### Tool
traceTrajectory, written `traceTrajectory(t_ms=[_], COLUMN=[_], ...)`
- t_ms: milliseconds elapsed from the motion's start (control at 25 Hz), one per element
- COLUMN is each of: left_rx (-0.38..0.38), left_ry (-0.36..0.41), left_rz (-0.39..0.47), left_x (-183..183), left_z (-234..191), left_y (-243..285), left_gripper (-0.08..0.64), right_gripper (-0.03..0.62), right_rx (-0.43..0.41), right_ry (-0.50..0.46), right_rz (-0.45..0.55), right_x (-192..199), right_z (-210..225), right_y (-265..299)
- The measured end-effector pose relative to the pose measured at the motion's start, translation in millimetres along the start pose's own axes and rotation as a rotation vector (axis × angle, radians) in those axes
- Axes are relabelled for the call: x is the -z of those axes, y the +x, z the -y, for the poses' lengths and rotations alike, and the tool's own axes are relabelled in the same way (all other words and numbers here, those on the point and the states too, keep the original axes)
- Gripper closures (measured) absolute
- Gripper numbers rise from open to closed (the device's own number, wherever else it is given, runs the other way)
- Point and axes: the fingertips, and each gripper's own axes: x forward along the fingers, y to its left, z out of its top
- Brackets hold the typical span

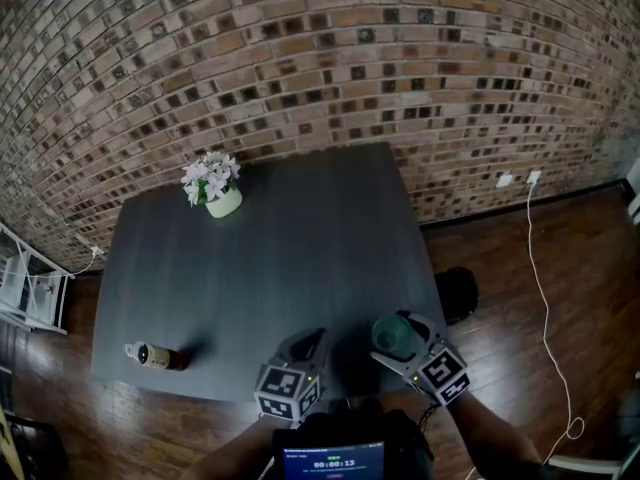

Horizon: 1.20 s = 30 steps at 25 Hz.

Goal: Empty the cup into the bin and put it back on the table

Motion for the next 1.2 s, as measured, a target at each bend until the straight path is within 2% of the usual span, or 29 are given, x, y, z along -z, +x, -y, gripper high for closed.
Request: traceTrajectory(t_ms=[280,560,880,1200], left_rx=[0.077,0.099,0.113,0.147], left_ry=[0.007,0.027,0.029,0.042], left_rz=[0.126,0.222,0.244,0.281], left_x=[-59.7,-107.3,-125.6,-153.5], left_z=[17.2,23.0,26.2,29.5], left_y=[-14.2,-28.0,-28.6,-21.9], left_gripper=[0.559,0.559,0.559,0.559], right_gripper=[0.201,0.201,0.202,0.202], right_rx=[0.002,0.017,0.069,0.174], right_ry=[-0.064,-0.1,-0.081,-0.077], right_rz=[0.032,0.06,0.023,-0.031], right_x=[-44.6,-82.3,-94.7,-97.4], right_z=[1.0,5.9,18.6,50.5], right_y=[-26.2,-53.8,-73.2,-97.7])
